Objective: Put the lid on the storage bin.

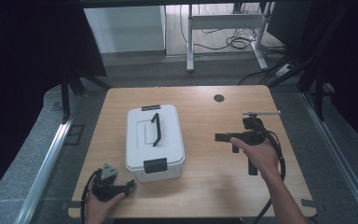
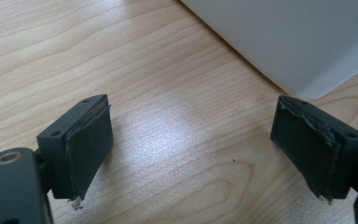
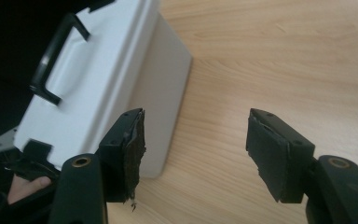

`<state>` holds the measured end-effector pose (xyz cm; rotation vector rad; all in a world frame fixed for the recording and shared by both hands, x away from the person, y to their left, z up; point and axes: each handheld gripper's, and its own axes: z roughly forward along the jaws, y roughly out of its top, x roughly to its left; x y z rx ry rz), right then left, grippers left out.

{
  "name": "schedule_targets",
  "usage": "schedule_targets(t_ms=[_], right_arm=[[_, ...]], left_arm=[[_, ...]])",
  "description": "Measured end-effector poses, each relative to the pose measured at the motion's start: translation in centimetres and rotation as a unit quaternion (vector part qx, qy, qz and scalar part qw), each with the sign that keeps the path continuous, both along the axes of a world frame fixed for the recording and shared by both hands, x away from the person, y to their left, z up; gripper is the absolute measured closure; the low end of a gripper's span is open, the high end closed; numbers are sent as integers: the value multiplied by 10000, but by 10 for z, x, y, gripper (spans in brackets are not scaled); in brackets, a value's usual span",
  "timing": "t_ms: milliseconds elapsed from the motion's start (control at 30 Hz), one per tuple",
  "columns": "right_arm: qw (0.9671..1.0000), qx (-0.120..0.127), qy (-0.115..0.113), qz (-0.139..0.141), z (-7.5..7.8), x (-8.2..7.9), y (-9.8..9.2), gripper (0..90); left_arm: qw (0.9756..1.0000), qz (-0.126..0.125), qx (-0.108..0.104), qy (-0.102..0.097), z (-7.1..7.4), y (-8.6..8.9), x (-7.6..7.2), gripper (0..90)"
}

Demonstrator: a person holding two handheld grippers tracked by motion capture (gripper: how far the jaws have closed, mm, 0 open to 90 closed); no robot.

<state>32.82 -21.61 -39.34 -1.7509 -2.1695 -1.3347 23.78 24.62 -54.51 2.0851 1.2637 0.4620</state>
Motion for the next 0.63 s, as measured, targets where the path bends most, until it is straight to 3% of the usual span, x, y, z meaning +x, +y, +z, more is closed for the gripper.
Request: schedule_targets(t_ms=[267, 367, 633], right_arm=[[9996, 87, 186, -196, -48, -15, -34, 368], [9993, 22, 261, -259, -53, -15, -40, 368], [9992, 161, 233, -274, -53, -18, -43, 368]], left_arm=[[10000, 3, 1, 5, 0, 0, 0, 127], [10000, 1, 4, 5, 0, 0, 0, 128], [10000, -26, 5, 7, 0, 1, 1, 125]])
